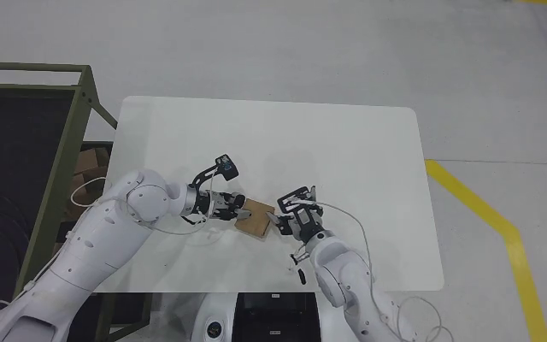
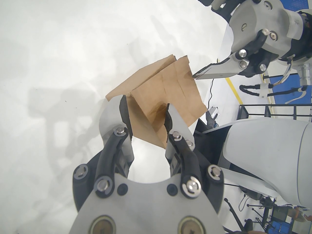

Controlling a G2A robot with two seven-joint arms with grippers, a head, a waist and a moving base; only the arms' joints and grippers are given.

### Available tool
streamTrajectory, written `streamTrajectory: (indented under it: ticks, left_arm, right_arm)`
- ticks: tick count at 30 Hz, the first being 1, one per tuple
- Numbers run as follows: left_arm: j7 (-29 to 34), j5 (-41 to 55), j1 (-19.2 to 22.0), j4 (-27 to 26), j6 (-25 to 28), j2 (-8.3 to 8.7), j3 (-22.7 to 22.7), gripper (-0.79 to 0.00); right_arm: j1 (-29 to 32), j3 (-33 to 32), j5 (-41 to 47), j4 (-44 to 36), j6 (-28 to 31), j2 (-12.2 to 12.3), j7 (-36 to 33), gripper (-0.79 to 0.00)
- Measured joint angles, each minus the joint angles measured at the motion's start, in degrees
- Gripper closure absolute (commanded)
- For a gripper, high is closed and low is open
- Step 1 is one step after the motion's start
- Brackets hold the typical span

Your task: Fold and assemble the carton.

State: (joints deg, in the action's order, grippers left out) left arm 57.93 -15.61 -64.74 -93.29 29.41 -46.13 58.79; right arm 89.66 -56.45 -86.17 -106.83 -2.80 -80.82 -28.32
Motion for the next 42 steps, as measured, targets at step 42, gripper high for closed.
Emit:
streamTrajectory:
  ticks: [42]
  left_arm:
    - [0.6, -0.2, 0.4, 0.2, -0.2, -0.35, -0.4, -0.308]
  right_arm:
    - [-3.4, -0.5, 5.8, 3.8, -1.9, -0.3, -4.5, -0.785]
